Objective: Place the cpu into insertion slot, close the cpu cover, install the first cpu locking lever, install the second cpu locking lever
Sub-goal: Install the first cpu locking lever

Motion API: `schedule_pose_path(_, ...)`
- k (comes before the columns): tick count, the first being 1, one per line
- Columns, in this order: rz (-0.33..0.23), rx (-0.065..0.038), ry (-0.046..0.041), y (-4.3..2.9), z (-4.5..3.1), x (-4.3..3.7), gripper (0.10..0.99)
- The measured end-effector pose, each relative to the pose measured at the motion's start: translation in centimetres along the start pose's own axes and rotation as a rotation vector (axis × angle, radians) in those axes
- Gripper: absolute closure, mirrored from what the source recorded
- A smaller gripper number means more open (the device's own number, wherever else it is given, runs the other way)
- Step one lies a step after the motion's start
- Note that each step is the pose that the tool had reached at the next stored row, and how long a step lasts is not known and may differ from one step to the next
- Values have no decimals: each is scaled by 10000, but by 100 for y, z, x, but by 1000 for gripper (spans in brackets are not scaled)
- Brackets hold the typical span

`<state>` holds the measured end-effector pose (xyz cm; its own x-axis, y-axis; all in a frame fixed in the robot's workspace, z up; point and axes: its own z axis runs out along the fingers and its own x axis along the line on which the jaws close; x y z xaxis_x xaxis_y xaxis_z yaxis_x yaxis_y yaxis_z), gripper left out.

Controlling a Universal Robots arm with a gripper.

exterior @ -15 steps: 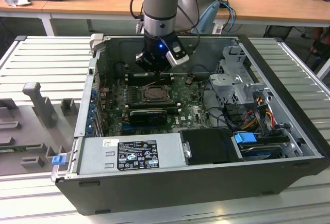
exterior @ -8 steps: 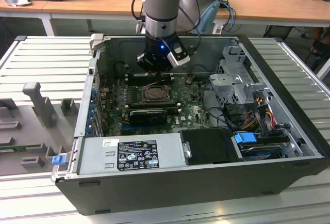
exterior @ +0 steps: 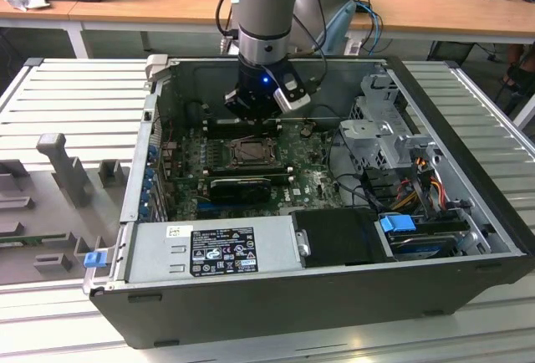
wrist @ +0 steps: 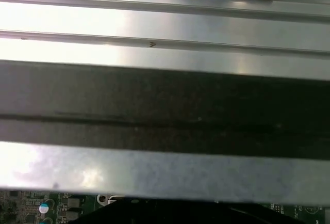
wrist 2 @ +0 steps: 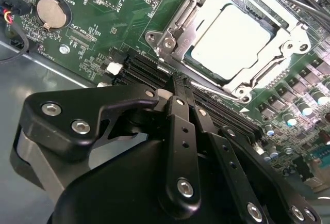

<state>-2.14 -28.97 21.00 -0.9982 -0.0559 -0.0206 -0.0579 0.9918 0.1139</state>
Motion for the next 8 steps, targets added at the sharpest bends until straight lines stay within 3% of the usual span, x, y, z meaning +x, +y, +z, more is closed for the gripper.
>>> schedule_pose_path(8,1,2,1,-8,54,-15,980)
